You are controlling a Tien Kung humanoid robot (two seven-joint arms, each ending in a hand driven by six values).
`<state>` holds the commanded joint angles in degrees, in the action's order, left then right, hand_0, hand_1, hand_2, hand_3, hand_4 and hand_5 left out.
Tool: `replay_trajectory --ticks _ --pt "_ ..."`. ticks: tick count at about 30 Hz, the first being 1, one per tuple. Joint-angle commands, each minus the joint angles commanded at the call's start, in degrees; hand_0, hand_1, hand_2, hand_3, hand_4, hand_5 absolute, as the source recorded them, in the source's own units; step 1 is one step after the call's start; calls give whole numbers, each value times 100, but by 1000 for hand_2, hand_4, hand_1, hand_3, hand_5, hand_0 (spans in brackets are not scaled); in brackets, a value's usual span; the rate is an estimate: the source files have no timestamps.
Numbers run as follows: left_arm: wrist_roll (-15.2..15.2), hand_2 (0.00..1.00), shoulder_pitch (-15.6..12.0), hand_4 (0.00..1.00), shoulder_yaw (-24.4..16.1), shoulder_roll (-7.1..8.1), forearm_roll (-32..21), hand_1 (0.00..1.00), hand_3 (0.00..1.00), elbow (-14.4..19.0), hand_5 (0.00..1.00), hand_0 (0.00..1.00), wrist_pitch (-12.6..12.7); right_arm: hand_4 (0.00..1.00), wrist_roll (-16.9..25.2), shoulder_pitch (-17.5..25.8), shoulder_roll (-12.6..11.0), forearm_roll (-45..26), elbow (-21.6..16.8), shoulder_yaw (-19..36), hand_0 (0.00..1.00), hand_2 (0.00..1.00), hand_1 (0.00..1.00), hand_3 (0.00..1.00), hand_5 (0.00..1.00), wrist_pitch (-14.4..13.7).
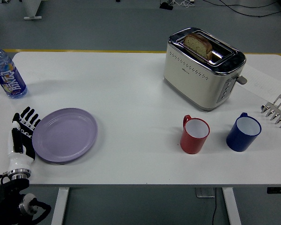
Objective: Push plate across desktop
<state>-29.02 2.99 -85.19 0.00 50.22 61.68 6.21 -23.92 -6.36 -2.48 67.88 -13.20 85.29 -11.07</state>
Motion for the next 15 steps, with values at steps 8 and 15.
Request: replay_trajectory --ticks 8,15 --pt "-41 832 87 511 64 0 -7 827 756 -33 998 795 28 487 17 -8 -8 15 7 4 640 668 601 767 547 15" --pt "-55 830 174 506 410 0 -61 827 753 -78 998 794 28 488 27 -19 -14 8 11 -10 640 667 602 767 547 22"
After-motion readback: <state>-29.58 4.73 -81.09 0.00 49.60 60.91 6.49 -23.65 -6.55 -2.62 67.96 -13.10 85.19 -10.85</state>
